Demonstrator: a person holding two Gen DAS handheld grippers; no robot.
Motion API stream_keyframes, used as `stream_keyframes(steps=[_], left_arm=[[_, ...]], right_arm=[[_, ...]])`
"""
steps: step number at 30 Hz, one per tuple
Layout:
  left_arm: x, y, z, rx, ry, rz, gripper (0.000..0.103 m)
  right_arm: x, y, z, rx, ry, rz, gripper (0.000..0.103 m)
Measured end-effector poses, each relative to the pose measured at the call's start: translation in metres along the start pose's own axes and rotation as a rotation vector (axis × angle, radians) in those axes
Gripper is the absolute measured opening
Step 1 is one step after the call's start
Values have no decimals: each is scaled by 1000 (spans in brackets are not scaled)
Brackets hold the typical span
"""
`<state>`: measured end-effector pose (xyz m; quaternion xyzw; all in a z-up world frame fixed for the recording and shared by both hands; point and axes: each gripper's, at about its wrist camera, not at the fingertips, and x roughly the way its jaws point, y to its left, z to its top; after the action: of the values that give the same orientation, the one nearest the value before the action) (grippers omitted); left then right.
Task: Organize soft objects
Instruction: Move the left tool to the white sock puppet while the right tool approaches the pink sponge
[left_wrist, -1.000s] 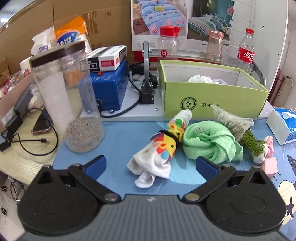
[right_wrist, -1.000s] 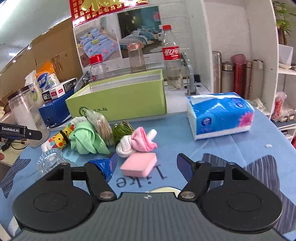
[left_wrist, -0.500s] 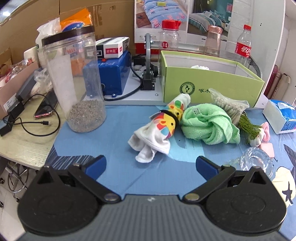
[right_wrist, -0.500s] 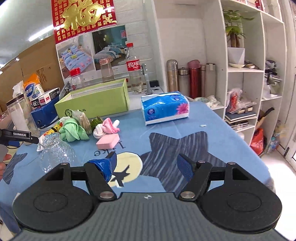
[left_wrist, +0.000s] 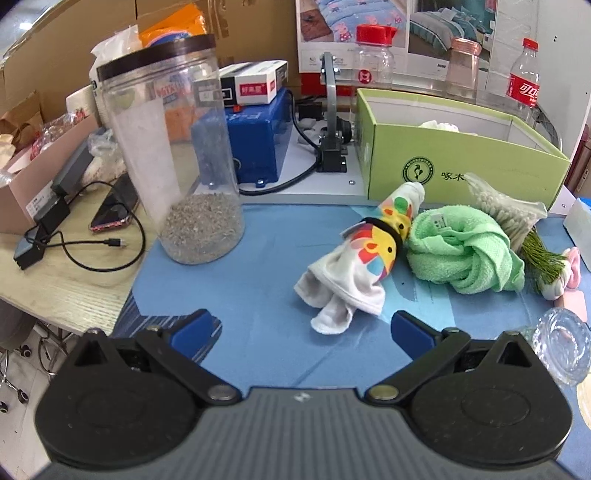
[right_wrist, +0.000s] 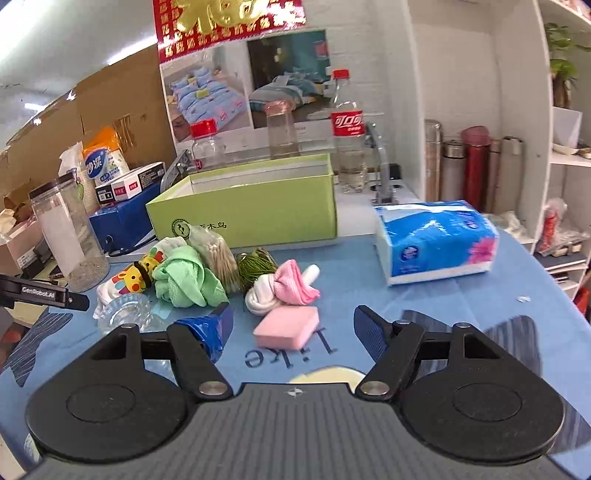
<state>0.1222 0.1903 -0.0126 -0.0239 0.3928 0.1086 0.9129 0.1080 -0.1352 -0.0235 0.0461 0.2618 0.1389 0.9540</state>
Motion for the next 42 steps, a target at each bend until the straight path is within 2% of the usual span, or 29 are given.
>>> stream_keyframes(steps=[5, 8, 11, 15, 17, 21, 25, 29, 37, 40, 42], left_arm=[[14, -5, 9, 12, 19, 10, 102], [22, -9, 12, 24, 30, 9, 103], [27, -11, 13, 32, 32, 2, 102], [32, -14, 14, 45, 38, -27, 102], [33, -16, 18, 56, 35, -46, 102], [38, -26, 31, 108, 11, -86, 102], [61, -40, 40, 184, 39, -48, 102], [81, -42, 42, 200, 79, 18, 102], [81, -30, 37, 169, 101, 19, 102], [76, -26, 33, 163, 91, 17, 102], [77, -21, 30, 159, 100, 44, 102]], right_arm=[[67, 10, 2, -77, 126, 15, 58], [89, 12, -4, -131, 182, -44, 58], [79, -8, -8, -102, 180, -55, 59], [45, -44, -20, -37, 186, -211, 59], [26, -53, -23, 6, 165, -247, 59], [1, -47, -21, 56, 89, -154, 59], [11, -45, -13, 136, 63, -58, 59], [17, -52, -14, 169, 77, -70, 59], [15, -60, -15, 161, 86, -84, 59], [12, -52, -11, 134, 79, -60, 59], [9, -44, -8, 108, 70, -37, 59]])
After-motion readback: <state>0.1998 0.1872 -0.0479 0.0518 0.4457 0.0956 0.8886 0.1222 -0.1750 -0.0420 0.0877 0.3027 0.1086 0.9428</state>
